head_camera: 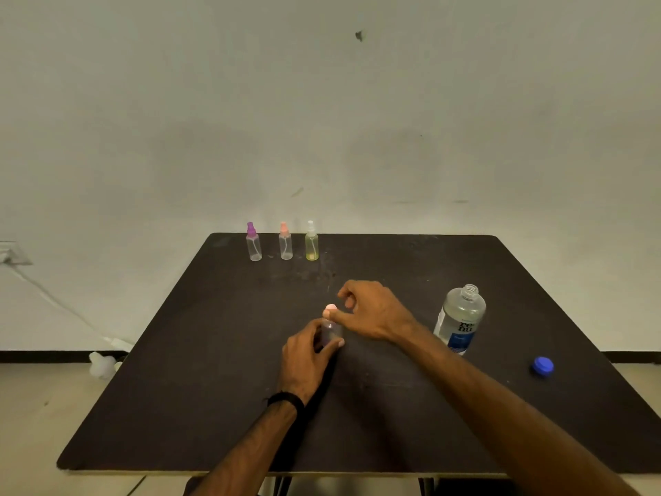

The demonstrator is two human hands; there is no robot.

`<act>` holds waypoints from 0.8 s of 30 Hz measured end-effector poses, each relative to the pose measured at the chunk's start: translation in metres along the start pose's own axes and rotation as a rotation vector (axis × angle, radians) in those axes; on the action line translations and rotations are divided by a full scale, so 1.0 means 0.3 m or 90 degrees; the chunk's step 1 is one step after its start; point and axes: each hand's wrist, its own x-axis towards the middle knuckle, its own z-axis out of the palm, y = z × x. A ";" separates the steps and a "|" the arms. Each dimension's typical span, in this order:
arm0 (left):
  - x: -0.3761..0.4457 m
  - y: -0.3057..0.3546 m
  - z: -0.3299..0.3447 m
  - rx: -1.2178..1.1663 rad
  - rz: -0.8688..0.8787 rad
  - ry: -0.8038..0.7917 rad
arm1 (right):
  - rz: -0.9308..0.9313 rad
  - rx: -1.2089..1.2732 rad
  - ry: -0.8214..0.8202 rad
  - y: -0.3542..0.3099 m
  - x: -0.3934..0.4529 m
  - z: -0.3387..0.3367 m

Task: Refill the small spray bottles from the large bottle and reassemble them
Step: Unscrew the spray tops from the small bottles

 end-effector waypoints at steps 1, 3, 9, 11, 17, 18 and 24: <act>-0.001 0.001 0.001 0.001 0.005 0.003 | -0.015 -0.045 -0.012 -0.014 0.015 -0.025; -0.001 0.003 0.001 0.007 0.017 0.006 | -0.030 -0.120 -0.050 -0.051 0.041 -0.056; 0.003 -0.004 -0.003 0.002 0.026 -0.002 | -0.024 -0.237 -0.133 -0.154 0.081 -0.062; 0.004 -0.004 -0.002 -0.003 0.022 -0.005 | -0.025 -0.260 -0.146 -0.174 0.079 -0.058; 0.010 -0.014 0.004 -0.009 0.009 0.001 | -0.047 -0.280 -0.168 -0.204 0.071 -0.057; 0.012 -0.015 0.006 -0.011 0.006 0.002 | -0.051 -0.284 -0.169 -0.204 0.071 -0.056; 0.018 -0.010 -0.011 -0.010 -0.026 -0.017 | -0.114 -0.319 -0.226 -0.225 0.071 -0.057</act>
